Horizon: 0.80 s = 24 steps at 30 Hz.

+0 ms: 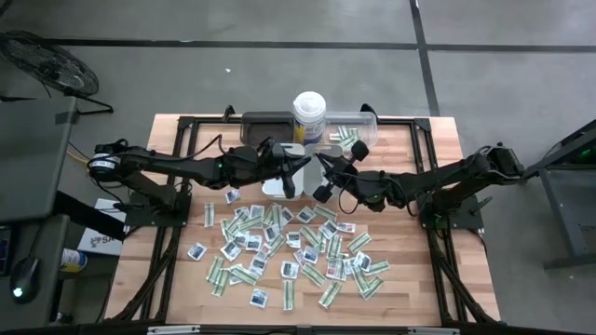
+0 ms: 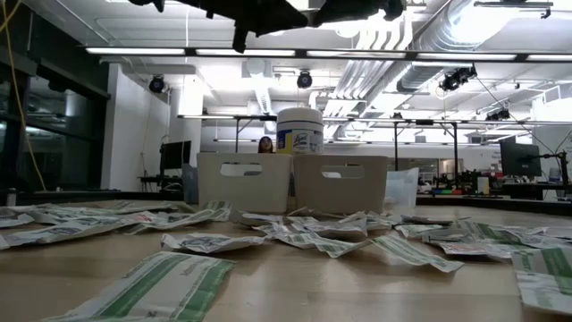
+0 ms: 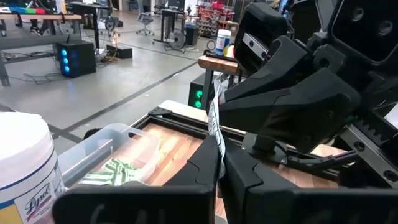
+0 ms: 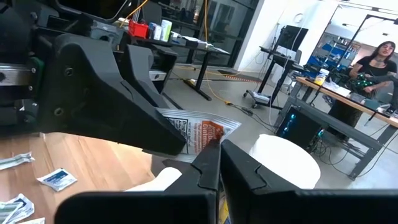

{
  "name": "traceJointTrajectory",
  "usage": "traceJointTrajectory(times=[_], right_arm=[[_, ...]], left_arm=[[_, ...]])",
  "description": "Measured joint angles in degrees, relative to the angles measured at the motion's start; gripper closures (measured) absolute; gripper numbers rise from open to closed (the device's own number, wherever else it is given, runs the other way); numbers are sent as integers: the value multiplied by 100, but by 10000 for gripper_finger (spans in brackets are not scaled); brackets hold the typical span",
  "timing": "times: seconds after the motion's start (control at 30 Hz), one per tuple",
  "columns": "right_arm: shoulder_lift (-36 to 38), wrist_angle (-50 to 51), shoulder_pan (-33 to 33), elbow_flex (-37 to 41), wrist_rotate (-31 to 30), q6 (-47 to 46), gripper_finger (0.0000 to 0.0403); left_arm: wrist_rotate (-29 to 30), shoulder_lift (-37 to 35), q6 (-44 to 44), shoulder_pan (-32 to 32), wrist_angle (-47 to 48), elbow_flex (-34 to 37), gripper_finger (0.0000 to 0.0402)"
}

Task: Pick & Place First Aid Supplies
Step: Put the ointment into the black transparent bin

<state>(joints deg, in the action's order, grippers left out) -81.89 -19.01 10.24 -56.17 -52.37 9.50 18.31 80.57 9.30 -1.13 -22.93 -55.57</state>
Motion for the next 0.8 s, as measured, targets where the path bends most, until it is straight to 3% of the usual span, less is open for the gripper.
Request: traceJointTrajectory(times=[0.17,0.37,0.53,0.8], right_arm=[[102,172,3,9,175,-84,364],[561,823,-10,9,170,-800,286],[1002,1623,-9,7,-73,-1413,234],[1372,2777,-7,7,75,-2514,220]], left_arm=[[-4,-1,-2,0,50,0,401],[-9,-84,-259,-86,199,7,401],[-161,-416,-344,-498,893,7,401],[-1427,-742,-457,-1862,2395,4,401]])
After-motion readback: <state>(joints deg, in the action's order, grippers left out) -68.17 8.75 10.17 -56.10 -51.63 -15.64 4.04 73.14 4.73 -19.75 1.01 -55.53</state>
